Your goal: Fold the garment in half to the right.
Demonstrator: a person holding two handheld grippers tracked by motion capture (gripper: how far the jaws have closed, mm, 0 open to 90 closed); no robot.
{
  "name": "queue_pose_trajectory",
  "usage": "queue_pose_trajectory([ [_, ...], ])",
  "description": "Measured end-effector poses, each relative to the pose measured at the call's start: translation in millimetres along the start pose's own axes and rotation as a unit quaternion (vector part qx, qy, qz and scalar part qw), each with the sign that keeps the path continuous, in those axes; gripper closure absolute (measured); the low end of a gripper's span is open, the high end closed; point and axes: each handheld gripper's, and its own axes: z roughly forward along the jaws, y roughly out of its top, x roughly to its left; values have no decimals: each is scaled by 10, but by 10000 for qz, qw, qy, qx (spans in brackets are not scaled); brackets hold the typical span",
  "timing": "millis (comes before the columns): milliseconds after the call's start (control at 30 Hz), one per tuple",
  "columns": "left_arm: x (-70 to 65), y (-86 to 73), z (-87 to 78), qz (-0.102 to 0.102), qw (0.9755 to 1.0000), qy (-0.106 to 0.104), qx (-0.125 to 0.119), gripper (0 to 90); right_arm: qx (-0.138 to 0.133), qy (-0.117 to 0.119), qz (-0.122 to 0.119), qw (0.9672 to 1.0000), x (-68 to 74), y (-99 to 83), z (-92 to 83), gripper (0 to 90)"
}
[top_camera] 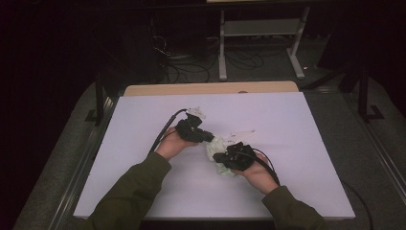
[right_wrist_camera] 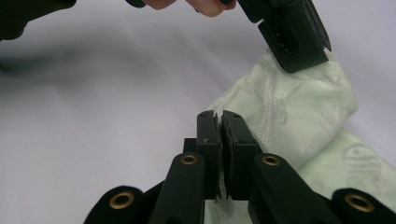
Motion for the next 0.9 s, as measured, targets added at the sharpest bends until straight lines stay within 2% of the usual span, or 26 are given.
queue_pose_trajectory([
  [900,-159,296,277,252,9995,-3,189,810,-9,-204,245,9995,-180,-195,-221,844],
])
